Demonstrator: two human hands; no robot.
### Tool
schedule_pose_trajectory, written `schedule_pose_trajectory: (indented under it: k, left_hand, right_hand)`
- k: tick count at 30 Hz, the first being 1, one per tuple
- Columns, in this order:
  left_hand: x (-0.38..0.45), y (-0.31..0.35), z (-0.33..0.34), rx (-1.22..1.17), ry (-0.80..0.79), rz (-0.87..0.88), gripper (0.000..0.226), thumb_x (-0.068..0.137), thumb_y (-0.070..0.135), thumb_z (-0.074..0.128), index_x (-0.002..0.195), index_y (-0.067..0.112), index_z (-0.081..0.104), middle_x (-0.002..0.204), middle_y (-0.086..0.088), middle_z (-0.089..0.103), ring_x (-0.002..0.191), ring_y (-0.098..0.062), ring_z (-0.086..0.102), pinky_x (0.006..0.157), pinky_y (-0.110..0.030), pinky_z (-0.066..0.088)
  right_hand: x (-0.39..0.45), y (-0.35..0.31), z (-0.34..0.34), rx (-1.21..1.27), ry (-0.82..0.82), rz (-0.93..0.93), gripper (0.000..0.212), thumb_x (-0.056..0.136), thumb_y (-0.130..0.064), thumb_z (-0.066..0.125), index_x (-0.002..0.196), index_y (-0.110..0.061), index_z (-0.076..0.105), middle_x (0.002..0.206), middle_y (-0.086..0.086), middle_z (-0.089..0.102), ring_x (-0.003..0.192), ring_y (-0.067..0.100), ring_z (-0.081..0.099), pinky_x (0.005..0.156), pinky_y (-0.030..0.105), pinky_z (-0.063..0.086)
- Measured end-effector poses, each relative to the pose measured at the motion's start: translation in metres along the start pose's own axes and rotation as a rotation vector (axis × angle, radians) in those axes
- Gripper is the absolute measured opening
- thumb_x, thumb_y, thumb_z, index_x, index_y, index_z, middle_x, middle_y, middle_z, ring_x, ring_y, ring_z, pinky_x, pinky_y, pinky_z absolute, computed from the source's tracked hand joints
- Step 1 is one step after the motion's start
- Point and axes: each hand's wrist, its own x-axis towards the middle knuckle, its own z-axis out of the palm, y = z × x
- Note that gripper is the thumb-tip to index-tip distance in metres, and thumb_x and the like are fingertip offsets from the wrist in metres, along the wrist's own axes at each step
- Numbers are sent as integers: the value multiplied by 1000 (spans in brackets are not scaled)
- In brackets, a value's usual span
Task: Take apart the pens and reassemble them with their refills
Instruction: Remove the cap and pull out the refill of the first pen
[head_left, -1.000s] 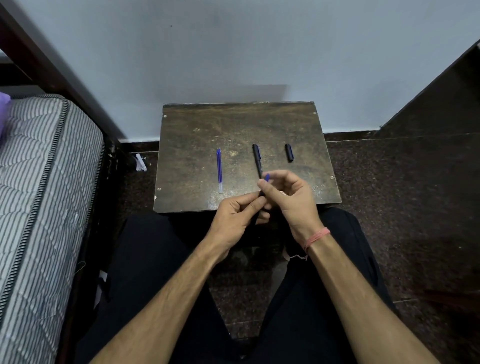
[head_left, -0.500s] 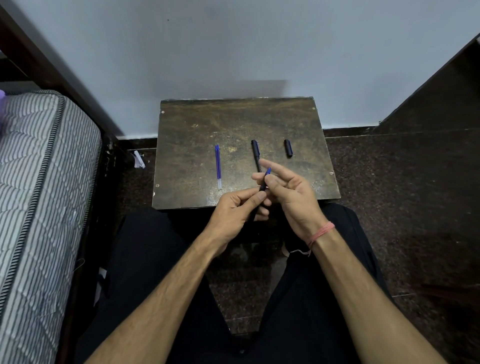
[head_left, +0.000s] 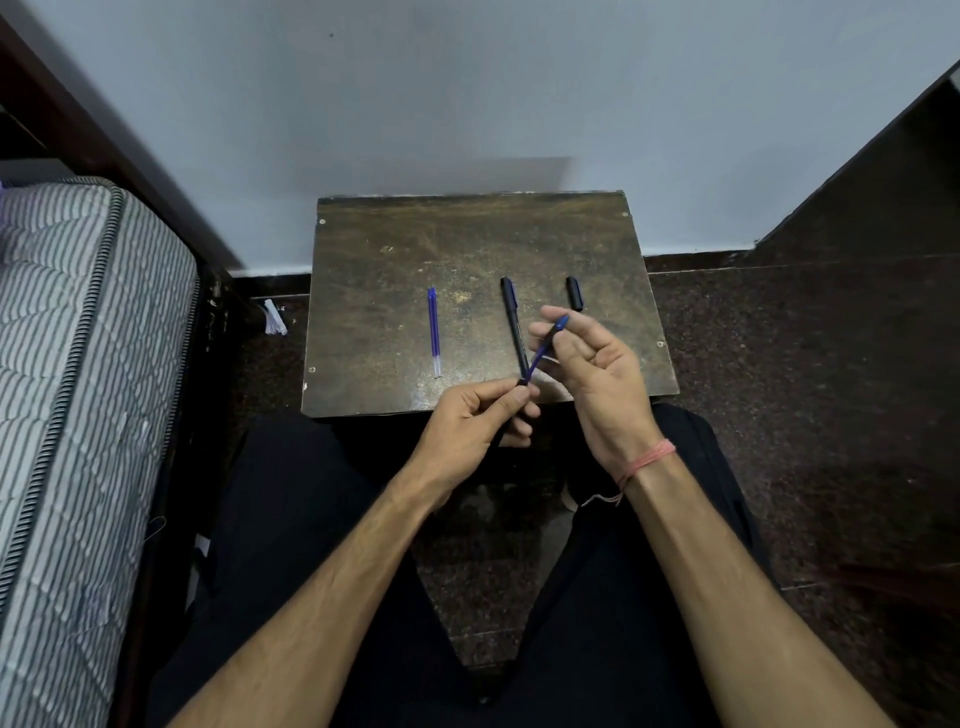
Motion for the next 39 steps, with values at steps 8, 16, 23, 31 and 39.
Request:
schedule_pose_trajectory:
  k: [8, 16, 23, 31, 39]
  left_hand:
    - [-1, 2, 3, 116, 99, 54, 17, 119, 28, 60, 114, 25, 76, 73, 10, 63, 55, -7, 48, 53, -23, 44]
    - [-4, 5, 4, 62, 138, 34, 30, 117, 25, 63, 92, 30, 80, 68, 10, 59, 52, -7, 33, 47, -17, 26]
    - [-9, 6, 5, 60, 157, 56, 22, 116, 24, 64, 100, 21, 78, 68, 7, 58, 51, -3, 34, 47, -14, 28]
    - [-5, 8, 2, 46, 167, 57, 25, 117, 22, 62, 97, 22, 77, 68, 4, 58, 48, 0, 32, 47, -12, 27]
    - [-4, 9, 4, 32, 153, 43, 32, 118, 26, 59, 93, 30, 79, 69, 5, 58, 50, -1, 35, 47, -13, 28]
  right_hand:
    - [-2, 5, 3, -79, -10, 21, 22, 103, -8, 72, 125, -7, 75, 119, 18, 82, 101, 21, 79, 91, 35, 65]
    - [19, -6, -32, -173, 424, -125, 21, 100, -12, 79, 121, -18, 82, 98, 2, 82, 85, 15, 77, 78, 28, 66]
    - [38, 4, -40, -890, 568, -115, 16, 78, -35, 95, 84, -28, 82, 69, -16, 77, 66, -4, 75, 72, 26, 66]
    - [51, 7, -34, -1101, 579, -123, 18, 77, -39, 96, 81, -27, 84, 58, -27, 59, 64, -18, 57, 70, -8, 33]
    - [44, 2, -34, -1066, 574, -134, 23, 81, -46, 93, 87, -27, 83, 67, -23, 66, 67, -13, 63, 69, -7, 35]
